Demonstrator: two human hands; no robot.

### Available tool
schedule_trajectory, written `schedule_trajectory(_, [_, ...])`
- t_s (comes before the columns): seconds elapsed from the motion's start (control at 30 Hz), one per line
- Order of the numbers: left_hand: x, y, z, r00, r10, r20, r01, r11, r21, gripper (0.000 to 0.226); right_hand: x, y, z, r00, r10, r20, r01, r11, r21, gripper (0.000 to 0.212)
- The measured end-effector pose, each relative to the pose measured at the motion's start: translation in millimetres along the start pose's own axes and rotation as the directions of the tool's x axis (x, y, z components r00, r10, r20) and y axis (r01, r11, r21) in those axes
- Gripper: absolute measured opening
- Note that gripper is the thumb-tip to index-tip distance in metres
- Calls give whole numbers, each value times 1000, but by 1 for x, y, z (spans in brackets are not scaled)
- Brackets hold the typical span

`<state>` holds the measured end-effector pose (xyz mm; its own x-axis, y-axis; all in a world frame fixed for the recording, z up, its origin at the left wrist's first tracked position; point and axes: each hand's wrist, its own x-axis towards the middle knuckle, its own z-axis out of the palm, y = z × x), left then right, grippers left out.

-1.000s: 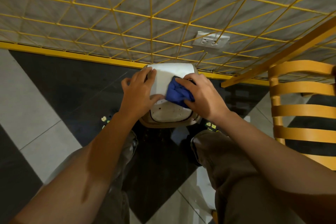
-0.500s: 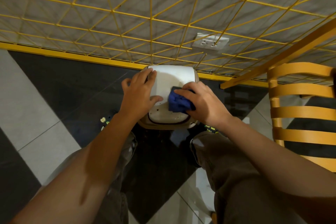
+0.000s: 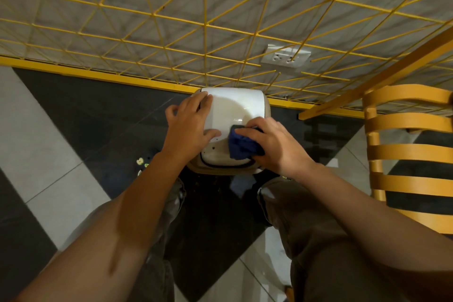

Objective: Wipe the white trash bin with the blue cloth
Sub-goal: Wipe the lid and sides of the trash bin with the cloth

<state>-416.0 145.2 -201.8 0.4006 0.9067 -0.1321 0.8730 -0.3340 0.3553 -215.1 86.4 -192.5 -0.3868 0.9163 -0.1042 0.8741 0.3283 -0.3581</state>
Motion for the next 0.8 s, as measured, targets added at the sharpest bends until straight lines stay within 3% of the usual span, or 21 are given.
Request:
schedule_trajectory(0.13, [-1, 0, 1, 1000, -5, -4, 5, 1000, -8, 78, -4, 0, 1, 991, -63, 117, 61, 998, 24, 53])
schedule_trajectory(0.27, [-1, -1, 0, 1000, -22, 4, 23, 998, -54, 77, -4, -10, -6, 984, 153, 89, -175, 916, 362, 53])
schedule_trajectory(0.33, [-1, -1, -1, 999, -32, -10, 31, 997, -74, 72, -1, -16, -11, 950, 303, 76, -292, 772, 565, 50])
schedule_trajectory(0.43, [-4, 3, -9, 987, -117, -110, 100, 983, -153, 59, 8, -26, -16, 854, 483, 195, -387, 336, 859, 41])
schedule_trajectory(0.53, [-7, 12, -22, 940, -281, -193, 192, 904, -383, 42, 18, -37, -19, 762, 572, 303, -350, -30, 936, 37])
schedule_trajectory(0.7, [-25, 37, -42, 937, -340, 76, 267, 562, -783, 36, 32, -66, -30, 766, 498, 406, -279, -311, 908, 40])
schedule_trajectory(0.8, [-32, 42, -43, 939, -325, 111, 265, 480, -836, 40, 34, -74, -36, 780, 424, 460, -303, -387, 871, 58])
